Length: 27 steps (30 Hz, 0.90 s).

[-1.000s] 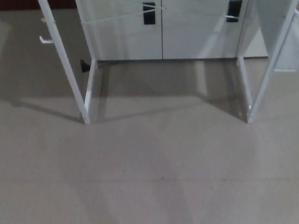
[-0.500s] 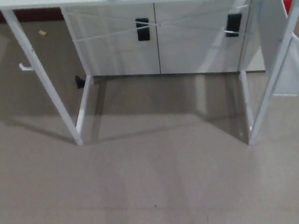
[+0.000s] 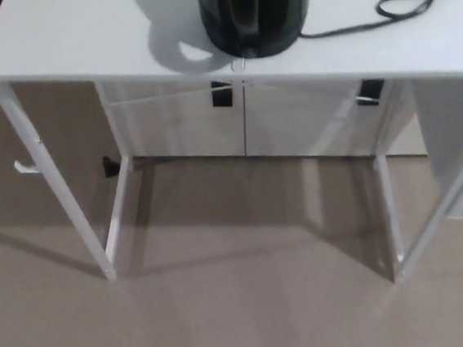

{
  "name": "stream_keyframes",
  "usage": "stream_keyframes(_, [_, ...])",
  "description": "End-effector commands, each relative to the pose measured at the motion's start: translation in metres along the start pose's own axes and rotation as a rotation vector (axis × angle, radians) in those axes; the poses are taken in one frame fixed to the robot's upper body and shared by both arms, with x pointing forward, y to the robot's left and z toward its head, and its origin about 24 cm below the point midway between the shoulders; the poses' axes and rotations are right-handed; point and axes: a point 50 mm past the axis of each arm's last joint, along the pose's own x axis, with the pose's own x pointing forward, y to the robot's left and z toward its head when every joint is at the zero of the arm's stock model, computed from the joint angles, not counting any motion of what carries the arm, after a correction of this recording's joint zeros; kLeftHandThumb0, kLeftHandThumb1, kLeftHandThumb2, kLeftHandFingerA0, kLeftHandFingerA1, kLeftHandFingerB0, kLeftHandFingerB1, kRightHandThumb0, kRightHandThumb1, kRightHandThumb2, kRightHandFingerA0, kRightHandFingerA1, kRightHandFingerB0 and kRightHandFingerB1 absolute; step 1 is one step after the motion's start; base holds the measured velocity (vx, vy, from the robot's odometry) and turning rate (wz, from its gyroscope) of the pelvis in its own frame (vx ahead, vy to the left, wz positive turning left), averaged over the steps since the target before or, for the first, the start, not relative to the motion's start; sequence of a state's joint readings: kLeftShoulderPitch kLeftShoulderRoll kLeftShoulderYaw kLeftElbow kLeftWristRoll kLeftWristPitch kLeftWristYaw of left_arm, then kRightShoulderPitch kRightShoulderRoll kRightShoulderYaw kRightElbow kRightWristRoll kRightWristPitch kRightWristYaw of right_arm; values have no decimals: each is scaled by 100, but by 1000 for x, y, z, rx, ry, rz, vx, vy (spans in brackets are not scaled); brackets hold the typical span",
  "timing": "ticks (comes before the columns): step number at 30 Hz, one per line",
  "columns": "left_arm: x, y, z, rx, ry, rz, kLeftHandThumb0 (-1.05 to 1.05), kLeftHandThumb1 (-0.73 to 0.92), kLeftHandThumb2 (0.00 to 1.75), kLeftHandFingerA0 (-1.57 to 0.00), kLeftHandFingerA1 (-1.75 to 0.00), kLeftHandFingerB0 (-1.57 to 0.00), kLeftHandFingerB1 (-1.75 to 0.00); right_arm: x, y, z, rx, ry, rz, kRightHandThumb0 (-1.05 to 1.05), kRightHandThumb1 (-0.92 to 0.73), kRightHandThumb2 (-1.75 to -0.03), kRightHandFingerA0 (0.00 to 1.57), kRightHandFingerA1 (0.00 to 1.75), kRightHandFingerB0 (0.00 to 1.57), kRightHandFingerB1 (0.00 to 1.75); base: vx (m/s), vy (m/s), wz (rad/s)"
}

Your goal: The robot walk towards a table in front and click the button on the base of the boilling pot using its left middle finger

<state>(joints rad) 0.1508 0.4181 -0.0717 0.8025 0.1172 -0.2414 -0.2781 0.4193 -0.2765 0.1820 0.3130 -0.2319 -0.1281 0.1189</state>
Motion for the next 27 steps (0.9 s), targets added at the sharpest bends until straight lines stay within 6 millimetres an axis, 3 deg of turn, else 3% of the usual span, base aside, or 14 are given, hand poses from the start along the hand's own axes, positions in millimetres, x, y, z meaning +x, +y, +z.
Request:
stream_keyframes(1, [-2,0,-3,27,10,-8,-46,44,72,-60,-54,-39,-46,-2,-3,-5,-14,18,0,-5,-73,-60,57,55,39,42,454,-144,31])
stream_keyframes(10, [-1,1,-2,40,10,-12,-47,44,73,-59,-54,-39,-46,-2,-3,-5,-9,6,-4,-6,-72,-60,58,56,40,44,263,-169,29])
stream_keyframes(11, [-1,1,-2,35,11,-10,-40,52,55,-65,-44,-45,-36,-3,-3,-5,-15,4,-5,-6,-73,-60,58,56,41,44,185,41,-8])
stream_keyframes(12, [-1,1,-2,33,9,-8,-47,43,73,-58,-54,-39,-46,-3,-3,-5,-11,1,-3,-5,-73,-60,57,56,40,44,215,106,-16])
stream_keyframes(14, [-1,0,-2,23,10,-5,-46,43,72,-58,-54,-39,-46,-3,-3,-5,-11,-3,-1,-5,-73,-60,58,56,40,44,214,171,-32])
stream_keyframes(15, [-1,0,-3,27,13,-5,-39,51,55,-64,-44,-45,-36,-4,-2,-6,-11,2,-1,-6,-73,-60,57,56,40,44,98,210,-47])
stream_keyframes(18, [-1,0,-3,34,10,-11,-40,51,55,-64,-44,-45,-36,-4,-2,-6,-16,2,1,-7,-73,-60,58,56,40,44,217,309,-16])
stream_keyframes(19, [-1,0,-3,29,11,-6,-46,43,72,-58,-54,-39,-46,-4,-2,-6,-14,7,1,-7,-73,-60,58,56,39,43,207,308,-27])
stream_keyframes(22, [-1,1,-2,20,9,-2,-45,43,72,-58,-53,-39,-46,-3,-2,-5,-11,14,-1,-7,-73,-60,57,55,39,43,152,163,-1])
stream_keyframes(23, [-1,1,-2,18,7,-3,-37,52,55,-63,-43,-45,-36,-3,-3,-5,-13,11,-1,-6,-73,-60,57,55,39,43,101,111,-2])
stream_keyframes(24, [-1,1,-2,17,5,-5,-37,52,55,-63,-43,-45,-36,-3,-3,-5,-14,10,0,-6,-73,-60,57,55,39,43,104,87,5])
stream_keyframes(25, [-1,1,-2,11,8,0,-44,43,71,-55,-53,-39,-45,-3,-2,-5,-9,4,-6,-4,-73,-60,57,55,40,43,139,38,9])
stream_keyframes(27, [0,1,-2,-10,10,0,-43,43,70,-55,-53,-38,-45,-3,-3,-5,-17,2,-3,-5,-73,-60,57,55,39,43,120,-3,10])
